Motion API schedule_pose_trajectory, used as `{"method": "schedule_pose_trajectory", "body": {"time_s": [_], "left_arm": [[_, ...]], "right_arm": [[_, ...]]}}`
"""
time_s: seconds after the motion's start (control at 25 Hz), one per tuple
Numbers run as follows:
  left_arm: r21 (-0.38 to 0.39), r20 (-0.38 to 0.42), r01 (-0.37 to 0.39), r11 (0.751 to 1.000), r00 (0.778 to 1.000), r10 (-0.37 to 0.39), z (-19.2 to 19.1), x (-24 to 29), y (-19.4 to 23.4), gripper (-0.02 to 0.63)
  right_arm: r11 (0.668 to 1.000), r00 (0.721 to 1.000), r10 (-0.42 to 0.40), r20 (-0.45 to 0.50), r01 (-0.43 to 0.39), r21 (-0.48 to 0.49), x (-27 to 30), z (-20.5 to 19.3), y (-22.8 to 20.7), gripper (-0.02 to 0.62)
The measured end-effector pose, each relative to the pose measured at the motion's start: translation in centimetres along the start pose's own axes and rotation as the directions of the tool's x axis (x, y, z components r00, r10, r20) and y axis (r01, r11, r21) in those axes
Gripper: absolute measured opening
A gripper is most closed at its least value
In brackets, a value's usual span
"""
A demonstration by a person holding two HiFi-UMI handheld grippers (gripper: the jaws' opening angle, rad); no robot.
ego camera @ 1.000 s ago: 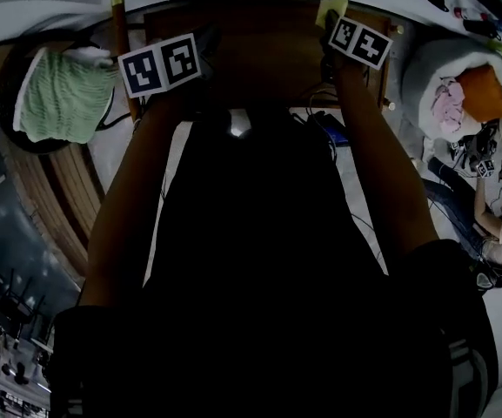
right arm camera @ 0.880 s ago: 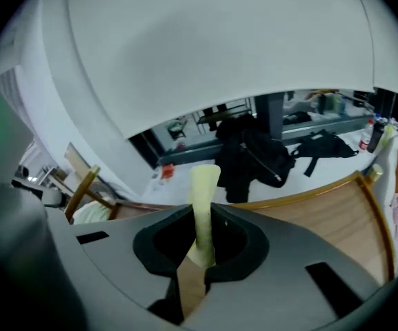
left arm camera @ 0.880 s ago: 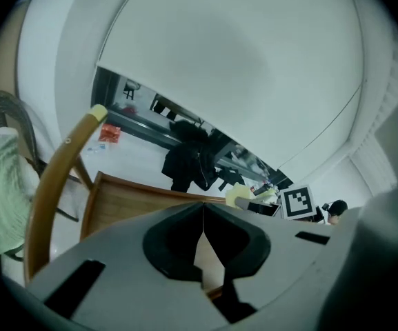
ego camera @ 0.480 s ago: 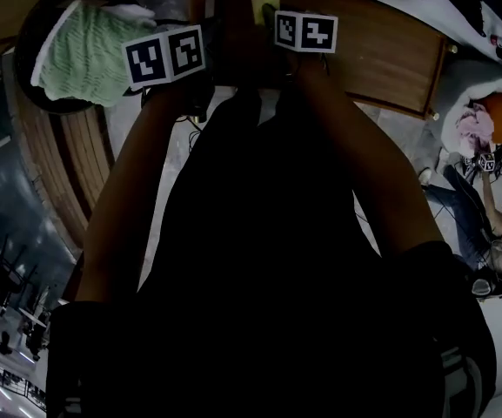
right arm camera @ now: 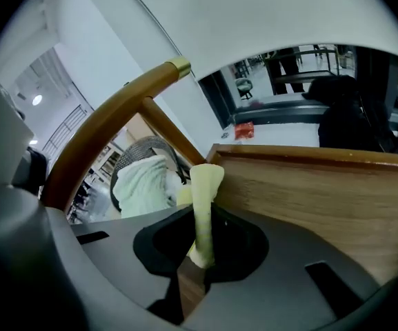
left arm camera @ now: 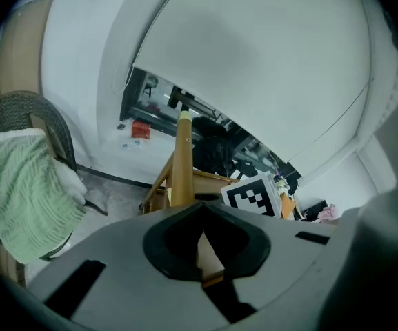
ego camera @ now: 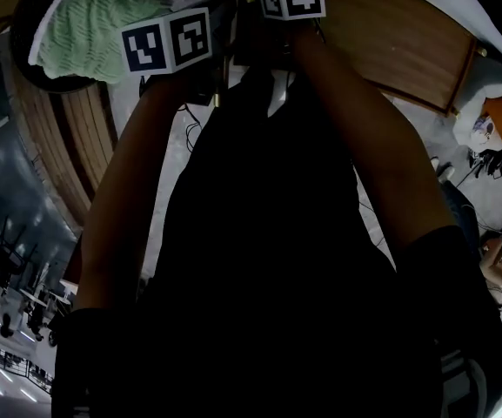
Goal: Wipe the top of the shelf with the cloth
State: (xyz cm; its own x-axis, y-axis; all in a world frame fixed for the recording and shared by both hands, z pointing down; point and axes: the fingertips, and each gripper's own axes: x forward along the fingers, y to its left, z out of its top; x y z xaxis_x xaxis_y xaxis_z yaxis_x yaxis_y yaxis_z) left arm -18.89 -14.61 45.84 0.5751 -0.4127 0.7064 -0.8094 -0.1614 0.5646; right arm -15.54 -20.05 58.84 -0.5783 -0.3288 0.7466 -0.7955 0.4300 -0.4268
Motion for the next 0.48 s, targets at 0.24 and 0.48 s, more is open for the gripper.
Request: {"method": "schedule_pose_trajectory", "body": {"time_s": [0.24, 0.48], "left_arm": [[-0.02, 0.008, 0.02, 1.0, 1.0, -0.02, 0.1, 0.7, -0.8, 0.011], [-0.002, 0.002, 0.039, 0.999, 0.999, -0.039, 0.0, 2.3, -3.2, 0.012]], "right_arm": [[0.997, 0.999, -0.03, -0.036, 0.027, -0.078, -0.3, -0.4, -0.3, 0.054], [0.995, 0.997, -0.054, -0.051, 0.049, -0.087, -2.6, -1.4, -3.2, 0.054]]}}
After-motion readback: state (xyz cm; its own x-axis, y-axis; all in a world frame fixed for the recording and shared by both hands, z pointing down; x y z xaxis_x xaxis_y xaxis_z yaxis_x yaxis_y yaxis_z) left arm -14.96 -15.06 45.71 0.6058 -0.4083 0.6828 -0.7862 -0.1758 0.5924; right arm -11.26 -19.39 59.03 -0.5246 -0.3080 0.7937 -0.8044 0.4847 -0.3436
